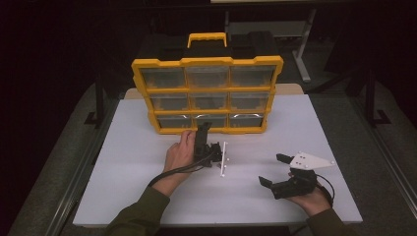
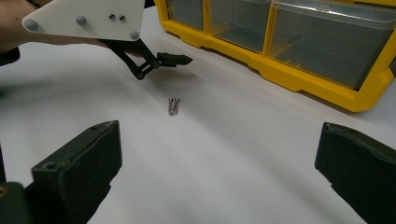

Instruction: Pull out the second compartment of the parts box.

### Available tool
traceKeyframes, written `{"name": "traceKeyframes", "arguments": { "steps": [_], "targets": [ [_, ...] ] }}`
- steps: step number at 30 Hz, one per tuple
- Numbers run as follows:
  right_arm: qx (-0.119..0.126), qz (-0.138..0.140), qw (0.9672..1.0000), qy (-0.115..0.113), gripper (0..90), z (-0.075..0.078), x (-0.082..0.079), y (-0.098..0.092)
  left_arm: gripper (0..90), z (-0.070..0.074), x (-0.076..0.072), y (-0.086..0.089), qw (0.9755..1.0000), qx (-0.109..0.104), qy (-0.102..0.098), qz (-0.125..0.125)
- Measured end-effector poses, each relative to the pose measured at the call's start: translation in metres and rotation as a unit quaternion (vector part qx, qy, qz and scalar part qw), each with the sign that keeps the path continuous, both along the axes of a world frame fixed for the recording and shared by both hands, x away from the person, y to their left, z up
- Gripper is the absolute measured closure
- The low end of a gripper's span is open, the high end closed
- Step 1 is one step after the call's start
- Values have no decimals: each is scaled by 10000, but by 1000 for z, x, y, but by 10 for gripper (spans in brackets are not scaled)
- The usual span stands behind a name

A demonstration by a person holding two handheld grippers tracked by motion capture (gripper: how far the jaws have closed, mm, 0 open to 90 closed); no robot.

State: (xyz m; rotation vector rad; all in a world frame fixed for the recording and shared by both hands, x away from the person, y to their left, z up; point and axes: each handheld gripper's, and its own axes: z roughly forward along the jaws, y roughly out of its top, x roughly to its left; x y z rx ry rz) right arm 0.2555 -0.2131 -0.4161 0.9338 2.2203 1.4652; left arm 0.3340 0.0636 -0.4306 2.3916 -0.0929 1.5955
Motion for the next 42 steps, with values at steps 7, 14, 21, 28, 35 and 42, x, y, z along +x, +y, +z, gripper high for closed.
{"name": "traceKeyframes", "arguments": {
  "steps": [7, 14, 21, 28, 35, 42],
  "targets": [
    [23, -4, 10000, 16, 0, 0, 0, 1, 1, 3, -1, 1, 9999, -83, -61, 63],
    [38, 7, 10000, 38, 0, 0, 1, 2, 1, 8, -3, 1, 9997, -129, -160, 133],
    [37, -3, 10000, 28, 0, 0, 1, 2, 1, 14, -4, 0, 9994, -152, -264, 142],
    [31, 15, 10000, 28, 0, 0, 2, 2, 1, 22, -4, 1, 9991, -209, -332, 140],
    [31, 4, 10000, 26, 0, -1, 2, 3, 5, 29, -3, 2, 9985, -175, -480, 180],
    [27, 7, 10000, 46, 0, -1, 2, 3, 6, 38, -1, 4, 9974, -68, -644, 323]
  ]
}}
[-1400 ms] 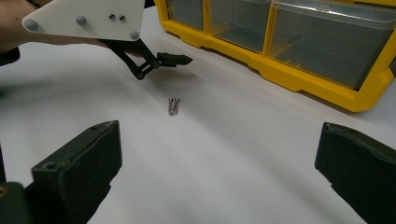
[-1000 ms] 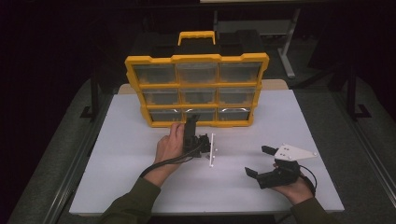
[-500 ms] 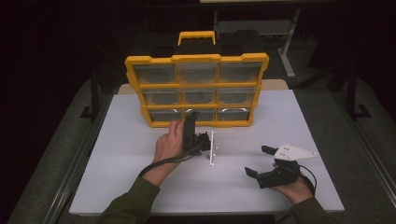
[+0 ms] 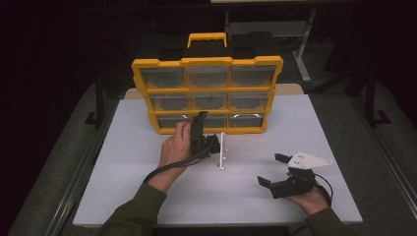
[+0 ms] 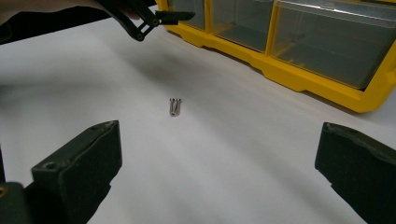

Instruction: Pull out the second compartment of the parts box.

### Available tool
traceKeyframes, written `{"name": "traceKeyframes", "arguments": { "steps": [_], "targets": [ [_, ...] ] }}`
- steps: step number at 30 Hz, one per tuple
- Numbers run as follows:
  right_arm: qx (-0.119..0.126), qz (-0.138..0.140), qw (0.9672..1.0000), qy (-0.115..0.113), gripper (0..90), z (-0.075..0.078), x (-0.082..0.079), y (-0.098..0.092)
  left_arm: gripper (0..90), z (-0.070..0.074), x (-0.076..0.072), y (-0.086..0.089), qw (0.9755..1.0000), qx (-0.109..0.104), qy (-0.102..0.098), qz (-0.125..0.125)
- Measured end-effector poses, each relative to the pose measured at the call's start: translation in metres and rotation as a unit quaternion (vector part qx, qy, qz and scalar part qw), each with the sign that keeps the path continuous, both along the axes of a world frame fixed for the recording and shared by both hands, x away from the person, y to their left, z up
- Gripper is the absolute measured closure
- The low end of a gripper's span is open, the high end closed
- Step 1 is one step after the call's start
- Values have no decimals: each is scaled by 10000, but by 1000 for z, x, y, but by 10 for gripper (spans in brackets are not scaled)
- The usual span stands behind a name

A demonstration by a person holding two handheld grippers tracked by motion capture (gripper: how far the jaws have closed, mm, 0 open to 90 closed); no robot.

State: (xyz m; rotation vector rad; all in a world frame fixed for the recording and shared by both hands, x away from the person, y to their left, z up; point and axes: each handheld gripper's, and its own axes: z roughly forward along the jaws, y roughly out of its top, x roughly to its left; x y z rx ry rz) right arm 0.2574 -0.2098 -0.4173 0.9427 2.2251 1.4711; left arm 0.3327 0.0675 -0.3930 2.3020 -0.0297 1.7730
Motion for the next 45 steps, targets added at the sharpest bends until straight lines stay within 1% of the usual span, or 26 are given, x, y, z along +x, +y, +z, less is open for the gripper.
{"name": "traceKeyframes", "arguments": {
  "steps": [3, 4, 9, 11, 13, 14, 16, 17, 18, 19, 20, 23, 26, 27, 29, 33, 38, 40, 45],
  "targets": [
    [3, -3, 10000, 2, 0, 0, 0, 0, 56, 4, -1, 1, 9999, -20, -123, -12],
    [-11, 7, 10000, -3, 0, 0, 0, 0, 56, 4, 0, 1, 9999, -56, -156, -28],
    [-1, -2, 10000, 26, 0, 0, 0, 0, 66, 9, 0, 1, 9996, 18, -292, 29],
    [-5, 1, 10000, 30, 0, 0, 0, 0, 76, 11, 0, 1, 9994, 2, -356, 28],
    [-5, 1, 10000, 33, 0, 0, 0, 1, 124, 13, 0, 2, 9990, -7, -437, -6],
    [-14, -1, 10000, 30, 0, 0, 0, 0, 136, 14, 0, 1, 9988, 9, -480, 22],
    [-21, 0, 10000, 39, 0, 0, 0, 1, 142, 16, 0, 1, 9986, -21, -530, 19],
    [-21, 1, 10000, 40, 0, 0, 0, 1, 144, 17, 0, 1, 9984, 16, -559, 45],
    [-23, -1, 10000, 41, 0, 0, 0, 1, 146, 17, 1, 1, 9982, -37, -592, 40],
    [-25, 0, 10000, 42, 0, -1, 0, 1, 147, 18, 1, 1, 9981, -41, -610, 43],
    [-28, 5, 10000, 39, 0, -1, 0, 1, 151, 20, 1, 1, 9980, 7, -633, 71],
    [-31, 5, 10000, 42, 0, -1, 0, 1, 168, 22, 2, 1, 9975, -2, -698, 51],
    [-35, 6, 10000, 37, 0, -1, 0, 1, 204, 27, 2, 0, 9969, 21, -788, 63],
    [-40, 8, 10000, 38, 0, -1, 0, 1, 216, 27, 3, -1, 9965, -67, -833, 16],
    [-42, 17, 10000, 33, 0, -1, 0, 1, 225, 29, 4, -1, 9961, -95, -879, 6],
    [-49, 22, 10000, 35, 0, -1, 0, 1, 246, 34, 6, -2, 9952, -66, -977, 8],
    [-52, 19, 10000, 35, 0, -1, 0, 1, 298, 41, 7, -1, 9940, -77, -1088, 7],
    [-47, 20, 10000, 32, 0, -1, 0, 1, 320, 43, 8, -1, 9935, -117, -1130, 9],
    [-49, 27, 10000, 34, 0, -1, 0, 1, 347, 48, 10, -1, 9925, -124, -1213, 19]
  ]
}}
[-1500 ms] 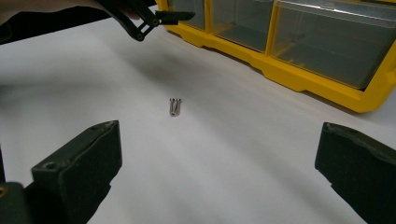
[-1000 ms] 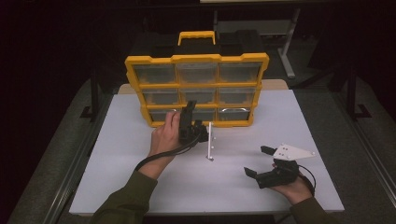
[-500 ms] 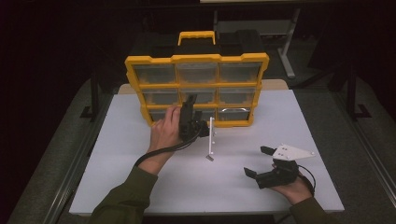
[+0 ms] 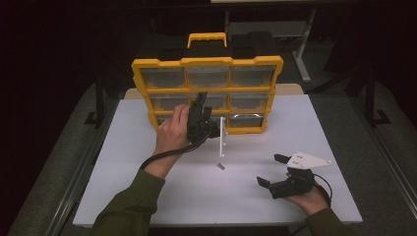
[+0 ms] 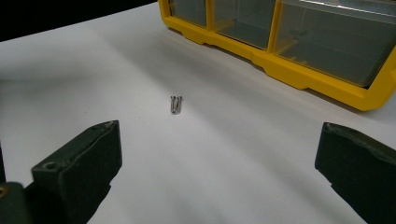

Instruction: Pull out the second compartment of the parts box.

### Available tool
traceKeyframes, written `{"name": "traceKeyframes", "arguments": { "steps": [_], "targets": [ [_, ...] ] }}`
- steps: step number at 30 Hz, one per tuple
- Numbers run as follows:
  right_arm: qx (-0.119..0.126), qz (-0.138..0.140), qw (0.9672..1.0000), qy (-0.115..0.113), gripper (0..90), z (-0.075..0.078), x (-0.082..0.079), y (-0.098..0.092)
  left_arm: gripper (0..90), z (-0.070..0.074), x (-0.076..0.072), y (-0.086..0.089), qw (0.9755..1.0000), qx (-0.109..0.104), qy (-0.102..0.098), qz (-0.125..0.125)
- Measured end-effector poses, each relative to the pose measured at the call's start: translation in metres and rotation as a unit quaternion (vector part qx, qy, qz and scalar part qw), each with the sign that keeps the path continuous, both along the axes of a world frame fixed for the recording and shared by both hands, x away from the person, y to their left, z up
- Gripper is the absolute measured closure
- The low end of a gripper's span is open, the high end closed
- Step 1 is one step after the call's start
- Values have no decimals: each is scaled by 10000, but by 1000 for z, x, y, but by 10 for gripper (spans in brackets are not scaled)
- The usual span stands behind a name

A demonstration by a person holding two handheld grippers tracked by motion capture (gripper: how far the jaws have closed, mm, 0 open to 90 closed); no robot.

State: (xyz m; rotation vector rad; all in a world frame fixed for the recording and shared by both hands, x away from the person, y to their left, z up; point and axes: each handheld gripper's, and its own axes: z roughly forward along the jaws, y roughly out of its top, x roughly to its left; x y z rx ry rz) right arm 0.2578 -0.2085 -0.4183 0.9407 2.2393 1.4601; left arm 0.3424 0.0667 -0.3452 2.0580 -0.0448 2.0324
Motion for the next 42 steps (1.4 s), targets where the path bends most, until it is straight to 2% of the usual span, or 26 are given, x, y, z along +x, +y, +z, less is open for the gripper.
{"name": "traceKeyframes", "arguments": {
  "steps": [11, 17, 18, 25, 42],
  "targets": [
    [12, 2, 10000, 10, 0, 0, 0, 0, 417, 11, 4, -1, 9998, 36, -205, 71],
    [2, 14, 10000, 18, 0, -1, 0, 1, 431, 14, 6, -1, 9997, 31, -237, 63],
    [3, 11, 10000, 27, 0, -1, 0, 1, 431, 16, 6, -1, 9997, 83, -229, 79],
    [4, 10, 10000, 31, 0, -1, 0, 1, 458, 22, 9, -1, 9995, 12, -305, 80],
    [-7, 17, 10000, 43, 0, -1, 0, 1, 511, 37, 16, -3, 9988, 28, -470, 107]
  ]
}}
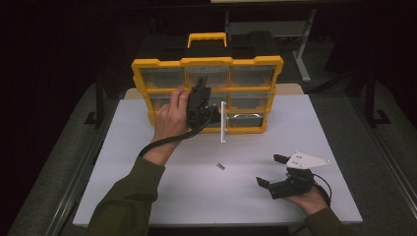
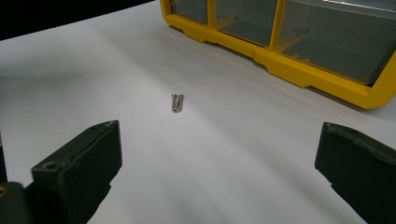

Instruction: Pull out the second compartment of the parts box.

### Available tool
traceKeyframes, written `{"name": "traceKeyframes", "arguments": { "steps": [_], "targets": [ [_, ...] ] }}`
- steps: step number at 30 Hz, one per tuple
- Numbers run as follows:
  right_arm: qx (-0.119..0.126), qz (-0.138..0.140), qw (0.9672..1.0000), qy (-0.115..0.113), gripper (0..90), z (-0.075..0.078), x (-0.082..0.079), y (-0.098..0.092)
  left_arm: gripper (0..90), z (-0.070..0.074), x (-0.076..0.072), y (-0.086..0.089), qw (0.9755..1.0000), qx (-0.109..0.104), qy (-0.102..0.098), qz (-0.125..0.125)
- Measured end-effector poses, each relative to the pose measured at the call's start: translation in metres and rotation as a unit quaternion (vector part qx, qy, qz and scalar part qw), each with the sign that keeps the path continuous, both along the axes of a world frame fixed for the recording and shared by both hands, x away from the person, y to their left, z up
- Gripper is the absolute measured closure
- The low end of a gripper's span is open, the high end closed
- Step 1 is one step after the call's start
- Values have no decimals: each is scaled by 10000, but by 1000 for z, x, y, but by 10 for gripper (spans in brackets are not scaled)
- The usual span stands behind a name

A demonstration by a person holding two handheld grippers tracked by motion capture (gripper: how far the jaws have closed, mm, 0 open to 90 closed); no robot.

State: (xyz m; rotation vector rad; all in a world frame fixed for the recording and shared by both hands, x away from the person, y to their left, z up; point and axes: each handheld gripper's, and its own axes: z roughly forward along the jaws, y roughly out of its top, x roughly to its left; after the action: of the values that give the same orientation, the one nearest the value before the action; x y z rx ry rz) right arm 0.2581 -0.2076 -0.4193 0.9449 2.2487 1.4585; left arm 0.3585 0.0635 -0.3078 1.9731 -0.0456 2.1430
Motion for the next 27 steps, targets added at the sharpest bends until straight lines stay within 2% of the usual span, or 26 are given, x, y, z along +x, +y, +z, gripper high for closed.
{"name": "traceKeyframes", "arguments": {
  "steps": [15, 27],
  "targets": [
    [-21, -2, 10000, 29, 0, 0, 0, 0, 540, 13, 6, -2, 9999, 87, -125, 4],
    [-19, -4, 10000, 39, 0, -1, 0, 0, 594, 20, 12, -2, 9997, 174, -128, 62]
  ]
}}
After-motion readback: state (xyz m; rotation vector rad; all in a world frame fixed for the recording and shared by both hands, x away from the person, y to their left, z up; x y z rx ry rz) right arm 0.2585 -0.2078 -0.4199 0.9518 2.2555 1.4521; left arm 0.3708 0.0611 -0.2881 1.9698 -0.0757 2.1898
